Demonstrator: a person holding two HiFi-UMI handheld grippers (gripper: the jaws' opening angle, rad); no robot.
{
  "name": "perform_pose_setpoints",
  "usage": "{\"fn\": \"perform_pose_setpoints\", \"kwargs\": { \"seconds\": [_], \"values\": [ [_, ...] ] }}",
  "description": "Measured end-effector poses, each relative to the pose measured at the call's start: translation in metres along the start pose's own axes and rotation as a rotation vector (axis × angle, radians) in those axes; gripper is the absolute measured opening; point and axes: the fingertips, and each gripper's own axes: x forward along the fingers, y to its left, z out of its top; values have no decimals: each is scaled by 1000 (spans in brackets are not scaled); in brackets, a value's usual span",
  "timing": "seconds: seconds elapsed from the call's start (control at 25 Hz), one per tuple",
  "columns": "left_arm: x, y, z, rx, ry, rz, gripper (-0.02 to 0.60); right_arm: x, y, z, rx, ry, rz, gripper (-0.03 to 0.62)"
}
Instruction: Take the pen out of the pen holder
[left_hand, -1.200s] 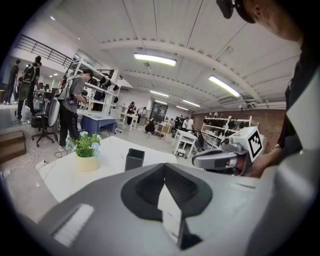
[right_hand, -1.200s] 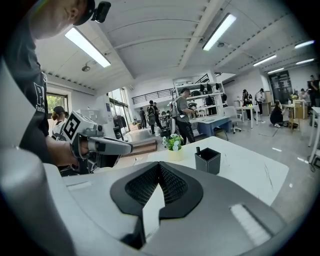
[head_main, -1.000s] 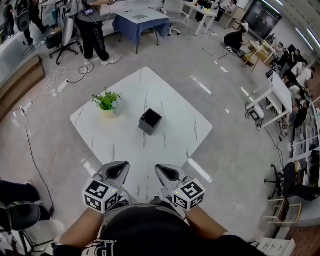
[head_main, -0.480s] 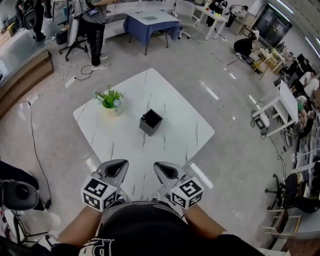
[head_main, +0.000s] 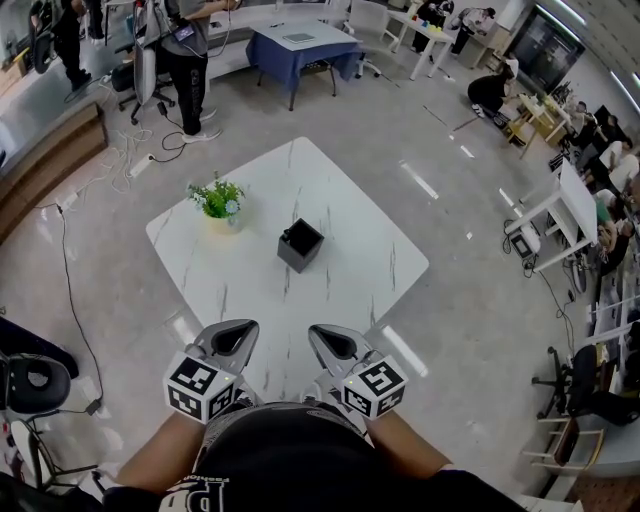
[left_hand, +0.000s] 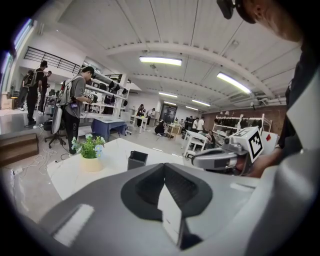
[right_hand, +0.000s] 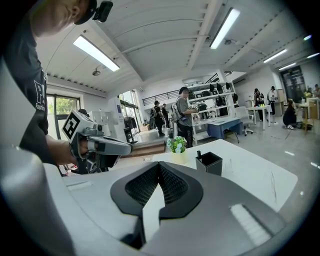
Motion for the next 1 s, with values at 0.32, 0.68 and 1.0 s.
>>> {"fn": "perform_pose_setpoints", "kwargs": {
  "seconds": [0.32, 0.68, 1.0],
  "values": [
    [0, -2, 1, 5, 1, -10, 57, -3, 0, 9, -36, -40, -18, 2],
    [0, -4, -1, 3, 1, -18, 57, -5, 0, 13, -76, -48, -23, 11],
    [0, -2, 0, 2, 3, -23, 57, -1, 2, 14, -112, -35, -12, 52]
  ]
}}
